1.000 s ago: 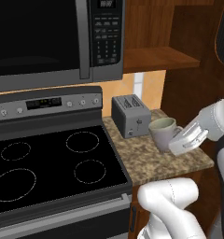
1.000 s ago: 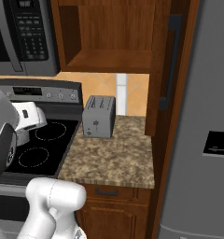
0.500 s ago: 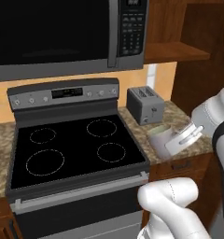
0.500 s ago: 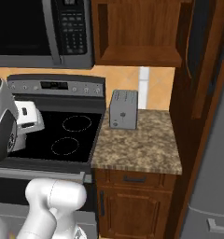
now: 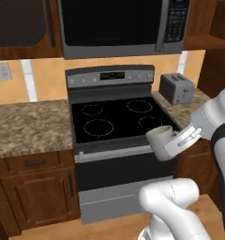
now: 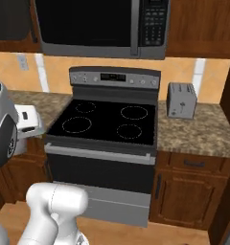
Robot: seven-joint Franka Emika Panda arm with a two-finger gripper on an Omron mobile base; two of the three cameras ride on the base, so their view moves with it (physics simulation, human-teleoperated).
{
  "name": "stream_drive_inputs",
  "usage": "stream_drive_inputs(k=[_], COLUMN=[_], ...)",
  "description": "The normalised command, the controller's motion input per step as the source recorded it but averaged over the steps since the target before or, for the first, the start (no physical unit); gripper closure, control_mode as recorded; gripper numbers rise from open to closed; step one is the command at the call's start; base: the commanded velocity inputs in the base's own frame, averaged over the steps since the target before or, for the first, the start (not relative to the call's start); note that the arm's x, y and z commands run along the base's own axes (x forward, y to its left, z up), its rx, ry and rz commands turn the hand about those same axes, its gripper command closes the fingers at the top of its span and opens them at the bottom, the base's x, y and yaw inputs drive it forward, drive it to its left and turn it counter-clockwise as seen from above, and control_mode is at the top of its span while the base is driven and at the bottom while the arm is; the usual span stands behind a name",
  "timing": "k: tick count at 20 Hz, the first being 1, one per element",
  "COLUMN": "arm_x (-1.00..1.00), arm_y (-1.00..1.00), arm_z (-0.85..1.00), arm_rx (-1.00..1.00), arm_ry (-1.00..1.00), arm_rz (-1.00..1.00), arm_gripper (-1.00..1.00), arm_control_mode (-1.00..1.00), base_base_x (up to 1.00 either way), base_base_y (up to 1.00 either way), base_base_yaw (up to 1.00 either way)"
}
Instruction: Gather all objects into one cabinet and sort the glasses and bowls to opposite sides.
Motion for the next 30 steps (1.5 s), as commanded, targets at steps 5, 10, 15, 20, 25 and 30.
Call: stream_drive_inputs(k=[5, 10, 15, 20, 25, 30], arm_x=[0.00, 0.00, 0.00, 0.00, 0.00, 0.00], arm_y=[0.00, 0.00, 0.00, 0.00, 0.00, 0.00], arm_z=[0.00, 0.00, 0.00, 0.00, 0.00, 0.00], arm_rx=[0.00, 0.00, 0.00, 0.00, 0.00, 0.00], arm_ry=[0.00, 0.00, 0.00, 0.00, 0.00, 0.00], arm_rz=[0.00, 0.00, 0.00, 0.00, 0.00, 0.00], arm_gripper=[1.00, 1.00, 1.00, 1.00, 1.00, 1.00], arm_control_mode=[1.00, 1.00, 1.00, 1.00, 1.00, 1.00], base_base_x=[-1.00, -1.00, -0.91, -0.26, -0.02, 0.00], base_base_y=[0.70, 0.59, 0.18, -0.54, -0.65, -0.75], base_base_yaw=[0.19, 0.27, 0.37, 0.56, 0.62, 0.57])
